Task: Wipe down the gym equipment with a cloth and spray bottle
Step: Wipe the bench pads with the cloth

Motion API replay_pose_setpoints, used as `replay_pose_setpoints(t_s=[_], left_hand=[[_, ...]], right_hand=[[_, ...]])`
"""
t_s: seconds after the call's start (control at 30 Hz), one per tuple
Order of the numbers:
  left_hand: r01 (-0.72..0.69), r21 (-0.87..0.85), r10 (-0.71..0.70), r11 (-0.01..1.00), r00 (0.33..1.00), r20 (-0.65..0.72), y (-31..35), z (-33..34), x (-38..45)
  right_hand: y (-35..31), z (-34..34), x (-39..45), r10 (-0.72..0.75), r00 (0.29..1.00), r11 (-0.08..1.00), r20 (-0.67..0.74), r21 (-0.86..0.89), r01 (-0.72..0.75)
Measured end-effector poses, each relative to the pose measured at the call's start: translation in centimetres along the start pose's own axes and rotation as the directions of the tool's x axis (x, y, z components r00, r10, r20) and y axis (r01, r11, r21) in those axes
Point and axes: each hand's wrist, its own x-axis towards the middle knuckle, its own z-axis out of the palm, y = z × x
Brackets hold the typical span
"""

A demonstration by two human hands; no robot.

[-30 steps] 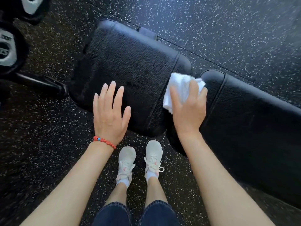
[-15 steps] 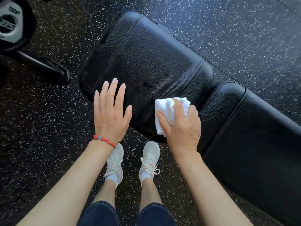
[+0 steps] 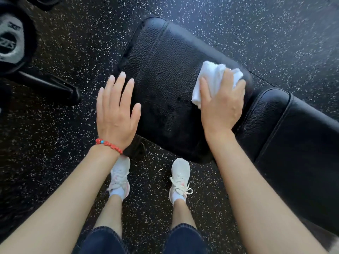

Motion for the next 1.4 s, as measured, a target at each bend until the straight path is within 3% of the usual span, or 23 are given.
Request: replay_pose_setpoints(t_s=[0.17,0.33,0.43,0.57,0.73,1.03,1.17,1.27,1.33,1.4], left_hand=[[-0.140,0.001,0.140,0.990,0.988,0.072,-3.3,-0.2,1.8],[-0.225,-0.069,0.232,0.972,0.966,0.116,-4.5,-0.2,2.2],[-0.258,-0.079,0.266,0.963,0.955,0.132,-4.9,-0.3,2.3],[-0.296,-0.101,0.308,0.950,0.941,0.138,-5.7,-0.3,2.6],[-0.357,-0.104,0.369,0.928,0.919,0.138,-6.5,-0.5,2.8],[-0.299,-0.070,0.306,0.952,0.942,0.140,-5.5,-0.5,2.3],[-0.329,-0.047,0.333,0.943,0.933,0.135,-5.2,-0.6,2.6],[-0.336,-0.044,0.339,0.941,0.931,0.138,-5.1,-0.5,2.9],[-0.329,-0.044,0.332,0.943,0.934,0.134,-5.0,-0.5,3.1],[-0.324,-0.037,0.326,0.945,0.937,0.127,-4.9,-0.7,3.2]], right_hand=[[-1.9,-0.9,-8.4,-0.123,0.992,0.992,0.034,-0.002,0.123],[-2.0,-0.8,-6.8,-0.154,0.988,0.984,0.035,-0.087,0.156],[-3.2,0.2,-3.7,-0.001,1.000,0.995,-0.019,-0.102,-0.001],[-6.2,1.2,-2.3,0.275,0.956,0.960,-0.098,-0.018,-0.278],[-9.1,1.1,-9.9,0.081,0.996,0.994,-0.030,-0.077,-0.083],[-7.1,0.3,-10.2,-0.003,0.999,0.999,-0.048,-0.049,0.001],[-2.0,-1.2,-10.6,0.209,0.971,0.972,-0.117,-0.081,-0.219],[-2.9,-1.2,-10.8,0.351,0.929,0.933,-0.120,-0.038,-0.357],[-5.7,-0.3,-10.8,0.282,0.954,0.958,-0.099,-0.030,-0.287],[-8.1,0.4,-10.8,0.100,0.994,0.994,-0.034,-0.040,-0.101]])
